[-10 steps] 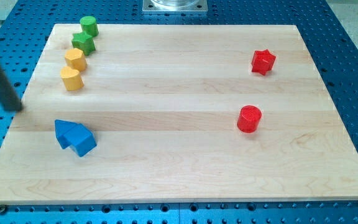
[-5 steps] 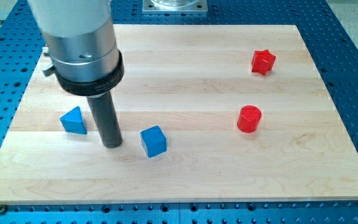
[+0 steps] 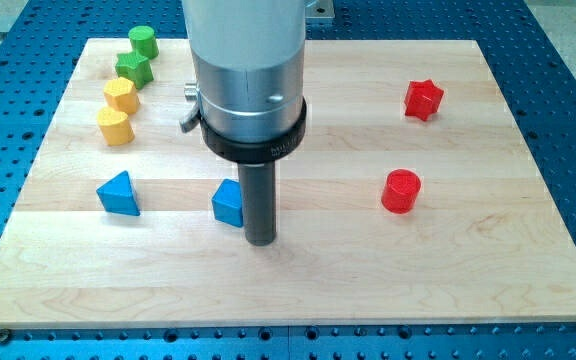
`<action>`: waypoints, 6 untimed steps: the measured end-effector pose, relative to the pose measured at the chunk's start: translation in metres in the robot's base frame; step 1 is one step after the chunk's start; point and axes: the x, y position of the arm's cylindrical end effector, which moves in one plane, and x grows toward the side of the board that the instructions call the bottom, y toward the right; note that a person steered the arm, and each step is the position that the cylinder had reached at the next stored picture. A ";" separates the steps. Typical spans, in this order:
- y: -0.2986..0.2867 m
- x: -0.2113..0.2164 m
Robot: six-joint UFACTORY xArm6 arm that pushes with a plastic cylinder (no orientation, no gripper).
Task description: Separate the blue blocks
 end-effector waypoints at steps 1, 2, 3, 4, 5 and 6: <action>-0.006 -0.018; -0.014 -0.035; -0.018 -0.059; 0.076 -0.085; 0.218 -0.085; 0.234 -0.040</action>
